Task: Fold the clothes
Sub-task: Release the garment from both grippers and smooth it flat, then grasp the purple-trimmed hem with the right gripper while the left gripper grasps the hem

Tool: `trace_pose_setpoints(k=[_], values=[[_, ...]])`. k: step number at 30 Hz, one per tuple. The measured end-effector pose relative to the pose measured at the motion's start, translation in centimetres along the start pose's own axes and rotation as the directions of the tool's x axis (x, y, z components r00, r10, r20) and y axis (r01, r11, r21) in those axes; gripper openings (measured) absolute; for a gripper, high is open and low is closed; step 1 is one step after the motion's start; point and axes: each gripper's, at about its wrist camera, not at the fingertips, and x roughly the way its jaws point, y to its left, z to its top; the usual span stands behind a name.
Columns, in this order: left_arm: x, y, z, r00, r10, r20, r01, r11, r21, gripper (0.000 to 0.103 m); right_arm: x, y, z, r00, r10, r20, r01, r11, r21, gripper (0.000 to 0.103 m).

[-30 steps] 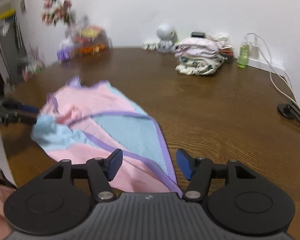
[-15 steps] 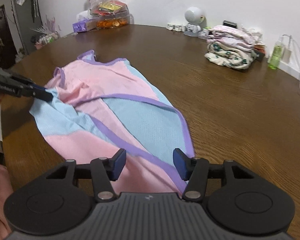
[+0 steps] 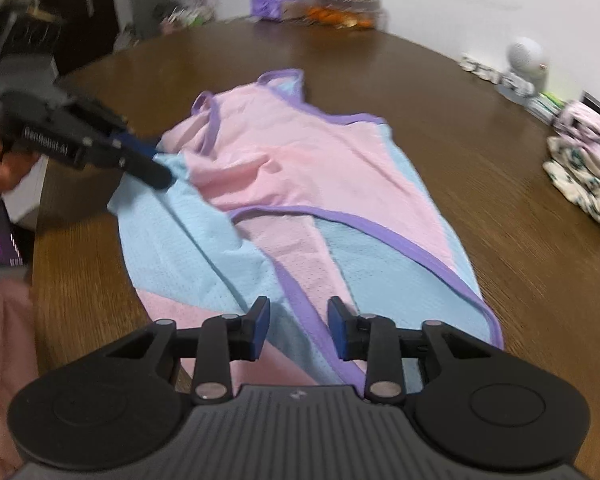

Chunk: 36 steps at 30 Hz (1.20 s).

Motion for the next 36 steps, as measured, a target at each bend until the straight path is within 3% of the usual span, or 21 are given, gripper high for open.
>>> trace_pose_setpoints(k=[3, 11, 15, 17, 19, 22, 25, 27, 32, 36], values=[[-0.2, 0.1, -0.1, 1.0, -0.015, 0.007, 0.015, 1.0, 0.0, 0.013, -0.4, 0.3, -0.2, 1.0, 0.008, -0.007, -0.008, 1.0, -0.001, 0.004], [-1.9, 0.2, -0.5, 0.996, -0.085, 0.036, 0.086, 0.996, -0.019, 0.014, -5.6, 1.4, -2.4, 0.995, -0.035, 0.093, 0.03, 0.998, 0.054, 0.003], [-3.3, 0.3, -0.5, 0.992, -0.102, 0.071, 0.104, 0.994, -0.018, 0.014, -9.1, 1.6, -4.0, 0.979, -0.126, 0.157, 0.11, 0.988, 0.108, 0.003], [-3.7, 0.1, -0.3, 0.992, -0.098, 0.078, 0.099, 0.995, -0.001, 0.02, -10.7, 1.1, -5.0, 0.967, -0.178, 0.181, 0.15, 0.977, 0.154, 0.003], [-3.8, 0.4, -0.2, 0.996, -0.045, 0.083, 0.045, 0.999, 0.005, 0.031, -12.2, 0.5, -6.3, 0.955, -0.226, 0.193, 0.185, 0.96, 0.21, 0.003], [-3.9, 1.6, 0.2, 0.993, 0.073, 0.09, -0.072, 0.997, -0.015, 0.034, -13.9, -0.4, -8.2, 0.934, -0.302, 0.19, 0.239, 0.925, 0.295, 0.003], [-3.2, 3.3, 0.7, 0.964, 0.251, 0.091, -0.247, 0.968, -0.053, 0.04, -14.6, -1.6, -10.1, 0.912, -0.374, 0.169, 0.289, 0.877, 0.383, 0.003], [-2.5, 3.8, 0.9, 0.941, 0.328, 0.082, -0.326, 0.945, -0.04, 0.04, -14.8, -2.3, -10.8, 0.902, -0.398, 0.166, 0.298, 0.854, 0.426, 0.003], [-0.8, 3.8, 1.1, 0.935, 0.351, 0.048, -0.35, 0.936, -0.018, 0.041, -14.4, -2.9, -11.5, 0.896, -0.411, 0.168, 0.296, 0.835, 0.464, 0.003], [0.3, 2.9, 1.0, 0.918, 0.392, 0.062, -0.393, 0.92, 0.004, 0.038, -14.0, -2.8, -11.5, 0.891, -0.421, 0.169, 0.304, 0.83, 0.468, 0.003]])
